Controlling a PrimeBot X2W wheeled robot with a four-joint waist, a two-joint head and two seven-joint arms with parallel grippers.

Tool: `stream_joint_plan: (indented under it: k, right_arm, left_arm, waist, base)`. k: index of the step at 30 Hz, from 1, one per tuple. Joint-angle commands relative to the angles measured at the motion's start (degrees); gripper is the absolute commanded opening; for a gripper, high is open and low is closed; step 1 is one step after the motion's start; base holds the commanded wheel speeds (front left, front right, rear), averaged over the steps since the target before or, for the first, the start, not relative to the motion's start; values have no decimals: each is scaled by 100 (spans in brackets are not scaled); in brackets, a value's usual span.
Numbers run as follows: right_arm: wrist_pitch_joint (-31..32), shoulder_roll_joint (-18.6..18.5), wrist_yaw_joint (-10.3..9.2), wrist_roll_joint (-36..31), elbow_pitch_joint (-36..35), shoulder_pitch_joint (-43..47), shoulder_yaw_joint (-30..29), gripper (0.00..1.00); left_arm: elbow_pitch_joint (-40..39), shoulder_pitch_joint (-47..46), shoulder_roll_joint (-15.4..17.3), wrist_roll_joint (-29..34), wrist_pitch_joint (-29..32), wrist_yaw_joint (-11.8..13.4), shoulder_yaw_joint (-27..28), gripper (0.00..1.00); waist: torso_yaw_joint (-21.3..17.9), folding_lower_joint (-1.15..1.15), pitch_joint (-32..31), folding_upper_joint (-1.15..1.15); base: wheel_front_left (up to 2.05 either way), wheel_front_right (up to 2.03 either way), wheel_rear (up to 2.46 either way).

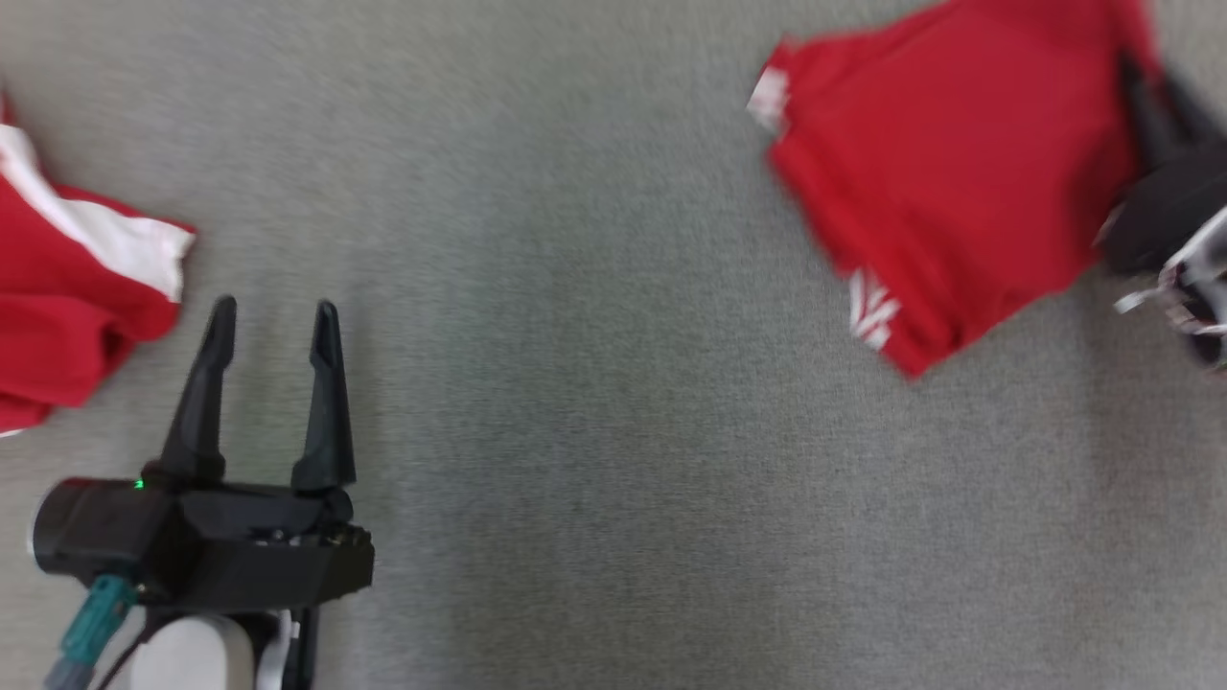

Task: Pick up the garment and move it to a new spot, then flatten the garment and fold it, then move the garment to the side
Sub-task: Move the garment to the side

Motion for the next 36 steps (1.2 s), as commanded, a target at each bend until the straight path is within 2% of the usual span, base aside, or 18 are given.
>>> stream_joint_plan:
  k: [1, 7, 11, 22, 30, 31, 32, 36]
  right_arm:
    - [-19, -141, -16, 33, -34, -121, -19, 0]
    - [13, -725, -16, 84, -183, -526, -74, 0]
    - [104, -1051, -16, 88, -274, -721, -114, 0]
    - [643, -1899, -16, 39, -624, -1125, -7, 0]
    - [799, -2019, -16, -127, -481, -1443, 71, 0]
    - [828, -2018, -16, -170, -423, -1482, 85, 11]
    - [875, -2006, -16, -250, -299, -1547, 86, 98]
    - [715, -1960, -16, -417, -133, -1619, 34, 100]
  left_arm:
    - [-87, -118, 14, 46, 1, -24, 44, 100]
    - [-514, -213, 162, 229, -1, -88, 147, 100]
    - [-718, -103, 220, 304, -1, -88, 175, 100]
    - [-953, 69, 218, 369, 7, -127, 71, 100]
    - [-973, 85, 161, 330, 21, -137, 6, 100]
    - [-959, 80, 153, 324, 21, -138, -4, 100]
    - [-917, 65, 143, 310, 22, -140, -17, 100]
    - [-829, 67, 129, 260, 27, -139, 2, 100]
  waist:
    - [-525, -2, 819, -1]
    - [-1005, -2, 1236, -1]
    - [-1155, -2, 1311, -1]
    - [-1147, -2, 1406, -1]
    - [-1081, -2, 1463, -1]
    - [-1067, -2, 1464, -1]
    - [-1039, -2, 1459, -1]
    - [-995, -2, 1398, -1]
  base:
    - [0, 0, 0]
    - [0, 0, 0]
    - [0, 0, 0]
    - [0, 0, 0]
    - [0, 0, 0]
    - [0, 0, 0]
    - [0, 0, 0]
    - [0, 0, 0]
